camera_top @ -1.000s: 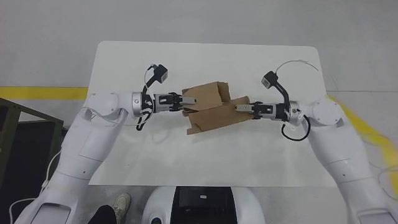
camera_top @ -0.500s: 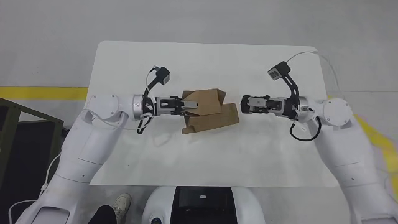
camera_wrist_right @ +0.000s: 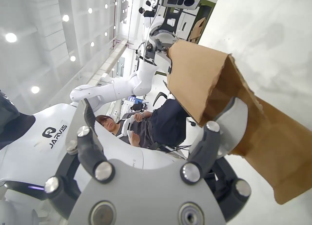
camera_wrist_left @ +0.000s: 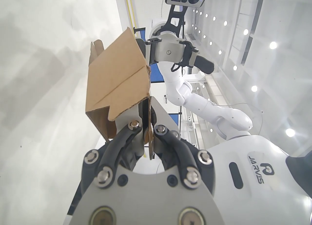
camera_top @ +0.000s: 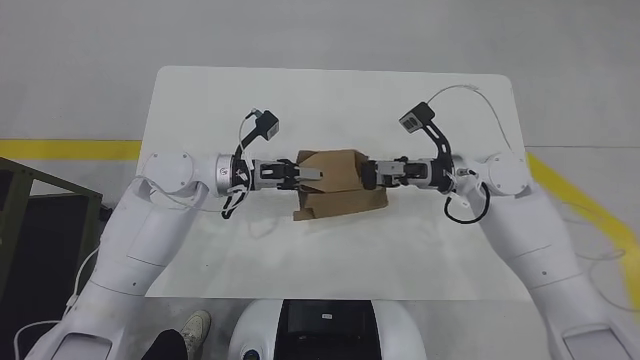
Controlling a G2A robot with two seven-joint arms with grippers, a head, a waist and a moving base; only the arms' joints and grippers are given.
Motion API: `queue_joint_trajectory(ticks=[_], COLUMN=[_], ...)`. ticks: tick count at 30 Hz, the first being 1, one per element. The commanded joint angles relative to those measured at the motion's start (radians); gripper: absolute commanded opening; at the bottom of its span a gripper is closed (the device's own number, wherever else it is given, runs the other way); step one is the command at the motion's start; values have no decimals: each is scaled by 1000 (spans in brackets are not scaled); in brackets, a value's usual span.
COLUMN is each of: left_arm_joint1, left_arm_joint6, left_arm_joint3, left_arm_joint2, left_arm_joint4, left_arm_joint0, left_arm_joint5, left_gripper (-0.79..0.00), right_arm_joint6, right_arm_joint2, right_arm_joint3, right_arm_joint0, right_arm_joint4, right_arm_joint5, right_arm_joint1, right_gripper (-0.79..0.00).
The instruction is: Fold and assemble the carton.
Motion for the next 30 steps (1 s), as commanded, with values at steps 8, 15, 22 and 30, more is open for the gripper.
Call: queue_joint_trajectory(ticks=[8,15,22,30], left_arm_joint1=[3,6,9,10], left_arm_joint6=[-3,-2,-1,-3], left_arm_joint3=[-11,-21,-23,-20], left_arm_joint2=[-1,-4,-5,0], left_arm_joint4=[-8,-11,-12,-12], left_arm_joint0=[3,7,9,7], left_arm_joint5=[-3,-5,-5,-5], left_gripper=[-785,-785,-785,-785], right_arm_joint6=[26,39,50,54], right_arm_joint2=[-59,-85,-90,-63], right_arm_joint3=[72,130,167,170], right_arm_joint0=[35,56,66,70], right_arm_joint4=[71,130,163,141], right_arm_joint5=[-15,-32,-56,-52], right_arm_joint1=[-29,-50,-64,-62], right_gripper=[0,0,0,-440])
